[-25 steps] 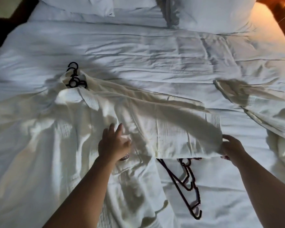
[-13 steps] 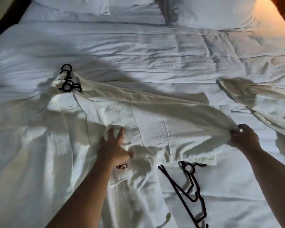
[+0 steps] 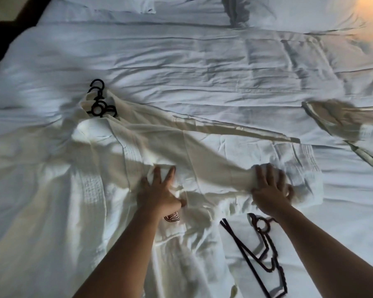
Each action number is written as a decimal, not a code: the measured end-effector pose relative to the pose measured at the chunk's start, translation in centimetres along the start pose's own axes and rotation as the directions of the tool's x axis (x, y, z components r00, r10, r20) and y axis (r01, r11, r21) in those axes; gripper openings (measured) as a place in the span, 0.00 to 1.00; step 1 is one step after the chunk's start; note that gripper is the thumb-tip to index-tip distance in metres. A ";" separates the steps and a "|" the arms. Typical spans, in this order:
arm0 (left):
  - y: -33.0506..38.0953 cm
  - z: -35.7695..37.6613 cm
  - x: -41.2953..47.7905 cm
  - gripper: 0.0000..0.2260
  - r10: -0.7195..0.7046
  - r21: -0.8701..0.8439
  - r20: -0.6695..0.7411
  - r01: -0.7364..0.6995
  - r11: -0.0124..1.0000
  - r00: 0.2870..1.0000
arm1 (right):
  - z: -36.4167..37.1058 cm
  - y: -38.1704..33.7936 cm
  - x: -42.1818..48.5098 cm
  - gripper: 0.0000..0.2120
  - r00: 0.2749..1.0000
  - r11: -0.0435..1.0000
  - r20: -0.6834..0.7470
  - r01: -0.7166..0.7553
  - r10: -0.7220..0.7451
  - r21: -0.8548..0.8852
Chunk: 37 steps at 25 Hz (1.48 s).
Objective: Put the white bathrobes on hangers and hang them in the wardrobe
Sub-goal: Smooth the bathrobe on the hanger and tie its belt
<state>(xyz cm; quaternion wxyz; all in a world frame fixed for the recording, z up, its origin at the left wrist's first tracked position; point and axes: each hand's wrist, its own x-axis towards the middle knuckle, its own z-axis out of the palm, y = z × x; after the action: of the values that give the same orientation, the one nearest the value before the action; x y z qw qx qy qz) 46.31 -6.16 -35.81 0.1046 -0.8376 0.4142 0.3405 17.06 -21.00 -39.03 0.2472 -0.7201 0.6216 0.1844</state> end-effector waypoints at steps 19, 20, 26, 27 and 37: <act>-7.4 -0.2 2.3 0.19 -0.357 -0.535 -0.676 -0.096 0.839 0.644 | 6.0 -14.0 7.9 0.33 0.859 0.972 -0.458 0.181 -0.230 -0.149; -8.3 -0.6 2.7 0.19 -0.411 -0.536 -0.621 0.021 0.844 0.668 | 6.1 -14.1 8.1 0.33 0.865 0.971 -0.446 0.173 -0.229 -0.163; -12.7 -5.9 5.6 0.12 -0.450 -0.673 -0.420 0.061 0.737 0.788 | 5.1 -14.0 9.7 0.31 0.933 0.959 -0.248 0.220 -0.260 -0.179; -13.1 -6.4 5.9 0.11 -0.451 -0.668 -0.417 0.070 0.741 0.789 | 5.0 -13.9 9.7 0.31 0.941 0.961 -0.222 0.223 -0.256 -0.163; -12.4 -11.7 15.1 0.28 -0.152 -0.968 -0.200 -0.172 0.181 0.968 | 3.6 -13.8 10.9 0.33 0.968 0.966 -0.050 0.241 -0.247 -0.097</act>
<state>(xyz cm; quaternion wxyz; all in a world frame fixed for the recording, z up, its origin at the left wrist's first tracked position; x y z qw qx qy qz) 67.86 -13.07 -38.30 -0.5113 -0.7422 0.1149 0.4178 32.57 -26.21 -46.42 0.2160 -0.8069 0.5265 0.1579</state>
